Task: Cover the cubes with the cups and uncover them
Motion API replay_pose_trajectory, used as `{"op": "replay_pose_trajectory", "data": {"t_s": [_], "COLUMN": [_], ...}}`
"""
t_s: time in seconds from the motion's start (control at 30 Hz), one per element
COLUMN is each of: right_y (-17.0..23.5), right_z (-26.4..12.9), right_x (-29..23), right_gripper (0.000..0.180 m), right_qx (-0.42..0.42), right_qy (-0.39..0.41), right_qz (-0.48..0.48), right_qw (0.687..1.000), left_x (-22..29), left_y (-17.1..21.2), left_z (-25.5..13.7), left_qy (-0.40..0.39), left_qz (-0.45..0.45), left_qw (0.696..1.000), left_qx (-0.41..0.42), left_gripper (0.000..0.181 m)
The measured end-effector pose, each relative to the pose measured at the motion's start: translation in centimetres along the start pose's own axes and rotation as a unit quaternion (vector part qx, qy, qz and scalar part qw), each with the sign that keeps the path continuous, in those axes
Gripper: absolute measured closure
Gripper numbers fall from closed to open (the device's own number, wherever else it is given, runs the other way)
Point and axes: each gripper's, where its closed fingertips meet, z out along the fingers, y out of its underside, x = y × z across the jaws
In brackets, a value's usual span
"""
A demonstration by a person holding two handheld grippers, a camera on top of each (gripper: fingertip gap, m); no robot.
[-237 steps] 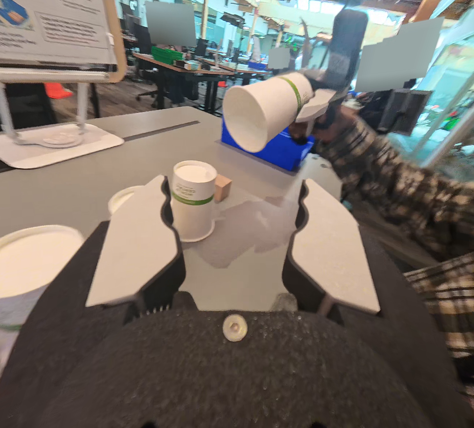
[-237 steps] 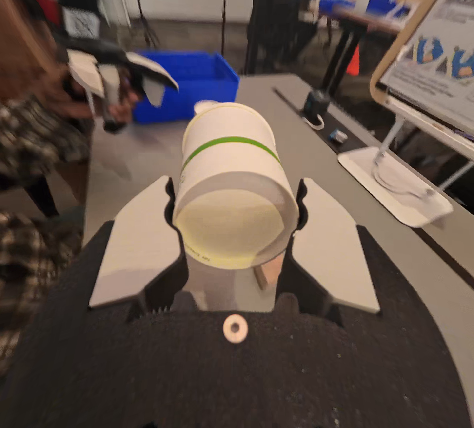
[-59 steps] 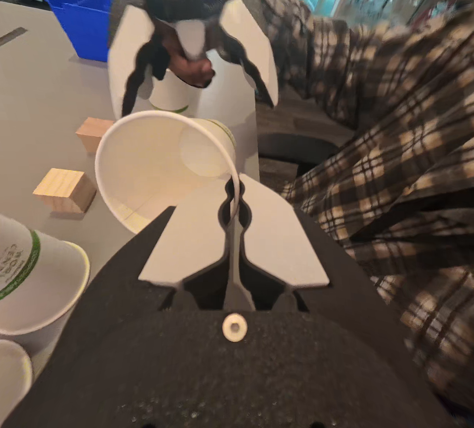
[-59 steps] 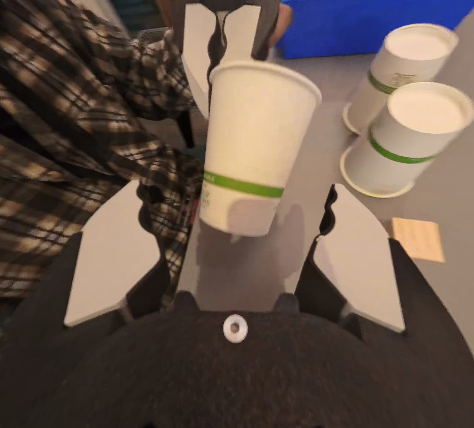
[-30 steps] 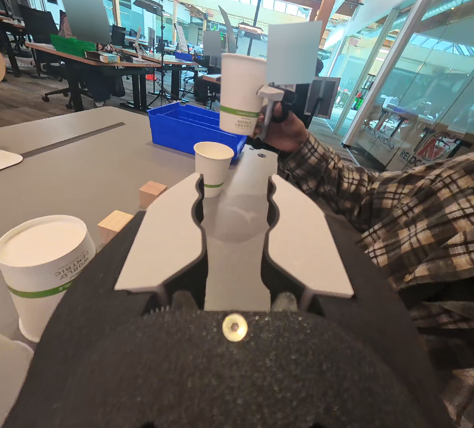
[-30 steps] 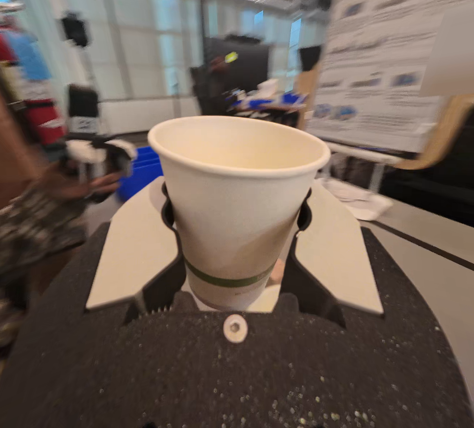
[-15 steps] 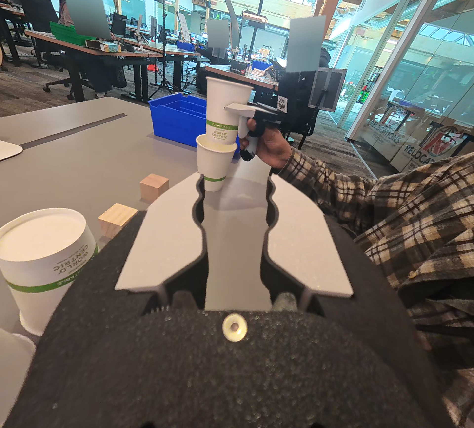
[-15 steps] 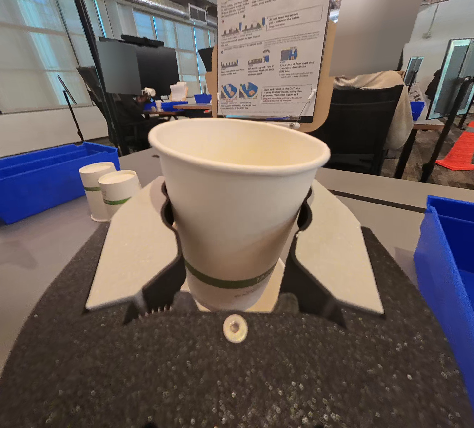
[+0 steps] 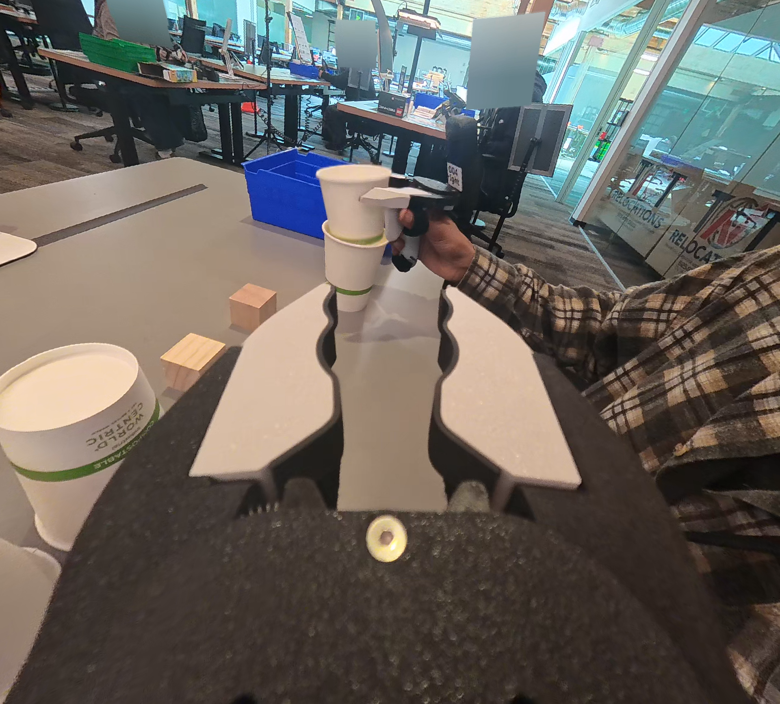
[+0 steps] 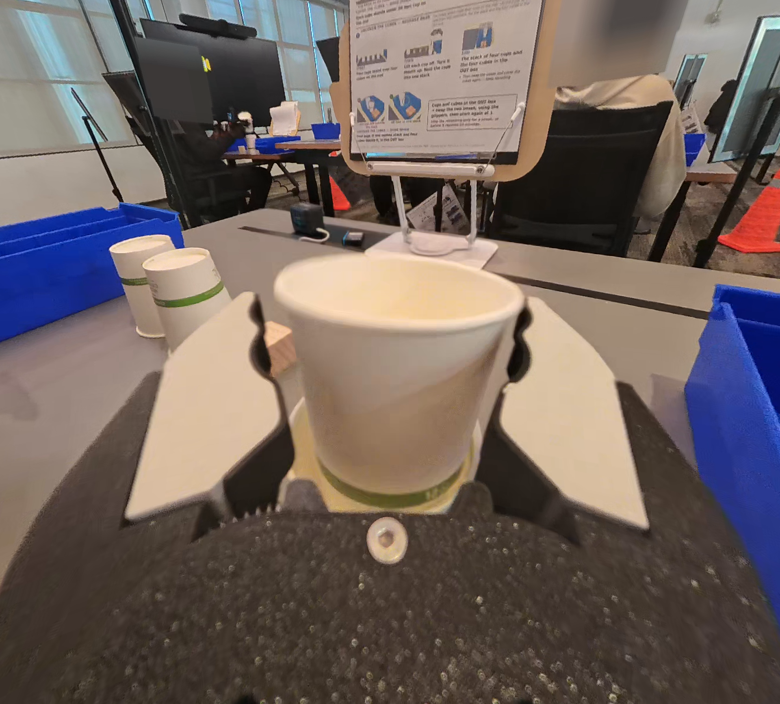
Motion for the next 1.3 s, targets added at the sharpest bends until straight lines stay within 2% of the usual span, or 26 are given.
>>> {"op": "replay_pose_trajectory", "data": {"t_s": [0.1,0.23,0.4,0.53,0.7,0.83,0.97,1.13,1.3], "right_y": [-0.2,-0.6,-4.2,-6.3,-3.5,0.2,3.7,8.5,11.8], "right_z": [-0.5,-1.8,-3.7,-1.1,5.4,11.4,15.6,18.1,19.0], "right_x": [-0.1,-0.7,-2.4,-7.6,-15.1,-18.3,-21.3,-23.3,-23.3], "right_gripper": [0.046,0.034,0.041,0.053,0.044,0.047,0.052,0.053,0.059], "right_qx": [0.002,-0.012,-0.033,-0.099,-0.225,-0.300,-0.360,-0.444,-0.505], "right_qy": [0.011,0.010,0.013,-0.089,-0.257,-0.328,-0.389,-0.421,-0.411], "right_qz": [-0.018,-0.043,-0.133,-0.204,-0.235,-0.253,-0.248,-0.253,-0.286], "right_qw": [1.000,0.999,0.990,0.970,0.910,0.860,0.811,0.750,0.703], "left_x": [-0.2,-0.9,-2.3,-3.6,-4.0,-4.2,-4.5,-5.0,-5.1], "left_y": [-0.1,-0.5,-1.8,-2.5,-3.0,-2.8,-2.9,-2.8,-2.8], "left_z": [-0.2,-1.0,-3.2,-5.0,-6.0,-6.3,-6.5,-6.8,-6.8], "left_qy": [-0.005,-0.019,-0.057,-0.084,-0.101,-0.106,-0.106,-0.103,-0.100], "left_qz": [0.000,-0.003,-0.001,-0.017,-0.015,-0.011,-0.015,-0.026,-0.029], "left_qw": [1.000,1.000,0.998,0.995,0.993,0.993,0.993,0.993,0.993], "left_qx": [0.002,0.007,0.029,0.048,0.056,0.050,0.053,0.057,0.059], "left_gripper": [0.135,0.134,0.133,0.132,0.131,0.131,0.131,0.131,0.131]}}
